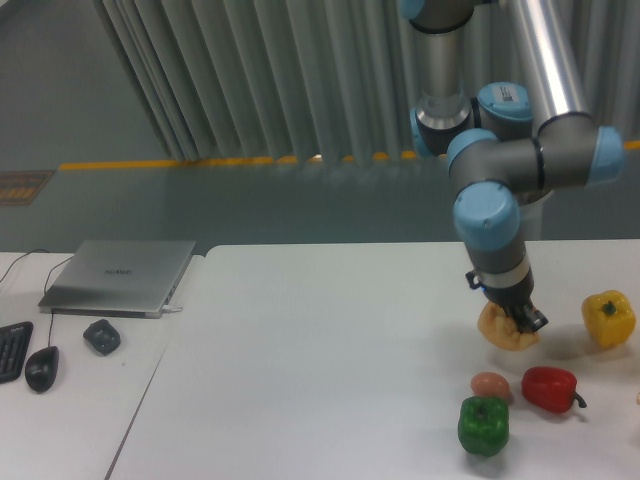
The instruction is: Place the triangular bread in the basket
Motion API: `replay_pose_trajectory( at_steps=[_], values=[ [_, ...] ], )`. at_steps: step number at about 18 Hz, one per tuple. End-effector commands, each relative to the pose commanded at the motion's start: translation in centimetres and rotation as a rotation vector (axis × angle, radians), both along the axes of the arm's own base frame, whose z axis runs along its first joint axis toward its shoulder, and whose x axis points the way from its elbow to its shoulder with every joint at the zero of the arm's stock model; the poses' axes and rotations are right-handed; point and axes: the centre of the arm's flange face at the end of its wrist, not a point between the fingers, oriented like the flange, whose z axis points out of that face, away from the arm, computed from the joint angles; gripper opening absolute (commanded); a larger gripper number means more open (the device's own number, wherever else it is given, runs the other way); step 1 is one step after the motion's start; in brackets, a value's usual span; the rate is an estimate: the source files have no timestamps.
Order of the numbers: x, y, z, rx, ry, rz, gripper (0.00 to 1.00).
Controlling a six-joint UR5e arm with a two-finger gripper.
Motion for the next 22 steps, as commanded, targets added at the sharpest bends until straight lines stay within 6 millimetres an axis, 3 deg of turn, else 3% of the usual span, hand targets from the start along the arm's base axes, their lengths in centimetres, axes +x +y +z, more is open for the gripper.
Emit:
replay_pose_trajectory(
  at_steps=[5,9,14,17,20,22],
  values=[
    [-4.1,-0.9,4.8,0.103,0.096,0.057,0.15],
    [-8.0,-1.9,6.3,0.2,0.205,0.109,0.16],
    [-13.3,-5.1,5.8,0.214,0.257,0.193,0.15],
    [-16.7,-8.3,5.9,0.226,0.287,0.261,0.16],
    [-18.7,-10.3,4.9,0.189,0.284,0.174,0.16],
    [-20.6,-12.6,4.7,0.159,0.281,0.074,0.16]
  ],
)
